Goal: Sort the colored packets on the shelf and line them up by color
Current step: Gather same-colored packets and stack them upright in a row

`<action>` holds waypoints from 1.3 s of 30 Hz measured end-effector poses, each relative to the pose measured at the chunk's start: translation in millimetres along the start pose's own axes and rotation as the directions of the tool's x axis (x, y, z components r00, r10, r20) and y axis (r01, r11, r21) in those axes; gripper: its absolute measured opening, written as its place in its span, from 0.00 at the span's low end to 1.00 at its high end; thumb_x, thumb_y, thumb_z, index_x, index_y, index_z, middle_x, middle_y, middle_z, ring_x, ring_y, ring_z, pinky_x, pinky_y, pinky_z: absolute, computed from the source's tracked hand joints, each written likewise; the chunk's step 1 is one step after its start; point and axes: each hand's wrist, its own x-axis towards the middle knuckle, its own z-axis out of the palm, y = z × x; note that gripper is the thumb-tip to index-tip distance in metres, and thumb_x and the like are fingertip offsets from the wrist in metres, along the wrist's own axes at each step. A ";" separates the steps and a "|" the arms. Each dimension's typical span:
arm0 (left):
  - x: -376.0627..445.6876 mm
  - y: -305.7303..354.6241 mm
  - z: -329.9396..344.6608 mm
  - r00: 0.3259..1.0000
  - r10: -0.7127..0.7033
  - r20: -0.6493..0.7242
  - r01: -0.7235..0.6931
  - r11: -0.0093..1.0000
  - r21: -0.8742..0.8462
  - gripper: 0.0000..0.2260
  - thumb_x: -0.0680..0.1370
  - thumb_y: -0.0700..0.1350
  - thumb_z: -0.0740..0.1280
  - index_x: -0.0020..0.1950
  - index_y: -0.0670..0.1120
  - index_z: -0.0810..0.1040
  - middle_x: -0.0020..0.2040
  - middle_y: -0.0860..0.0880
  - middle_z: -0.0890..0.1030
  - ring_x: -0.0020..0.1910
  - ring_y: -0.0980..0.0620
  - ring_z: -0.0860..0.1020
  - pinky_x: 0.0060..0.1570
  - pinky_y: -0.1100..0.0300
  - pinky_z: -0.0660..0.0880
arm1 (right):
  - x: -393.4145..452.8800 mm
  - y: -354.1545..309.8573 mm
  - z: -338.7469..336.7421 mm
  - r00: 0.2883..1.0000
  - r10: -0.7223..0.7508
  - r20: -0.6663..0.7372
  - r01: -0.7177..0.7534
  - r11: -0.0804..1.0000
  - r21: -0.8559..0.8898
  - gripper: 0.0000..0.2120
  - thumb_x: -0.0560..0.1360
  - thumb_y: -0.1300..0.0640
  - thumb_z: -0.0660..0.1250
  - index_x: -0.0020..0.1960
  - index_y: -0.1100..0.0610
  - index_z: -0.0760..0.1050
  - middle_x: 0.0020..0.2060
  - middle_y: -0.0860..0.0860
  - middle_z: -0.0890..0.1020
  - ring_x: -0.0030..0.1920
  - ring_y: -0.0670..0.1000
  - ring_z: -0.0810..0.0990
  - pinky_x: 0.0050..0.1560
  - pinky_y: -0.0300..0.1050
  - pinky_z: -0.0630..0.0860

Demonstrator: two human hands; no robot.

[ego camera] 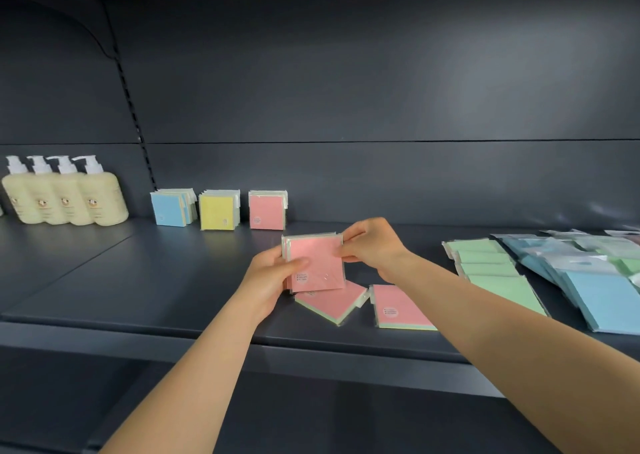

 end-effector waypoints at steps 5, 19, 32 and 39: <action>3.8 -2.5 -3.3 0.989 0.005 -0.151 -0.018 0.996 -0.085 0.11 0.77 0.34 0.64 0.57 0.44 0.78 0.50 0.46 0.83 0.49 0.49 0.81 0.49 0.55 0.78 | -3.2 2.8 -7.7 0.998 0.045 0.044 -0.038 0.989 -0.145 0.25 0.65 0.54 0.78 0.54 0.69 0.78 0.54 0.64 0.80 0.46 0.56 0.84 0.57 0.50 0.78; 13.1 -7.1 -9.8 0.945 0.016 -0.326 -0.076 0.982 -0.171 0.09 0.78 0.35 0.62 0.53 0.45 0.79 0.54 0.44 0.81 0.56 0.44 0.78 0.63 0.48 0.72 | -16.4 1.4 -5.9 0.934 0.165 0.318 0.083 0.763 -0.641 0.23 0.62 0.45 0.77 0.31 0.57 0.67 0.28 0.51 0.68 0.30 0.50 0.63 0.31 0.42 0.58; 11.1 -5.4 -10.3 0.928 -0.001 -0.372 -0.072 0.980 -0.184 0.08 0.78 0.36 0.63 0.49 0.47 0.80 0.56 0.42 0.81 0.59 0.42 0.77 0.64 0.47 0.71 | -8.5 -2.8 2.7 0.894 0.251 0.372 0.053 0.763 -0.644 0.25 0.61 0.52 0.78 0.54 0.62 0.78 0.48 0.57 0.81 0.44 0.53 0.76 0.44 0.44 0.72; 8.8 -4.1 -7.0 0.956 0.017 -0.294 -0.038 0.997 -0.065 0.11 0.79 0.36 0.62 0.48 0.49 0.81 0.54 0.44 0.82 0.58 0.42 0.78 0.63 0.44 0.72 | 0.9 -14.0 -12.8 0.952 0.016 0.306 0.079 0.951 -0.298 0.10 0.67 0.69 0.72 0.40 0.54 0.78 0.43 0.52 0.81 0.45 0.52 0.78 0.47 0.43 0.76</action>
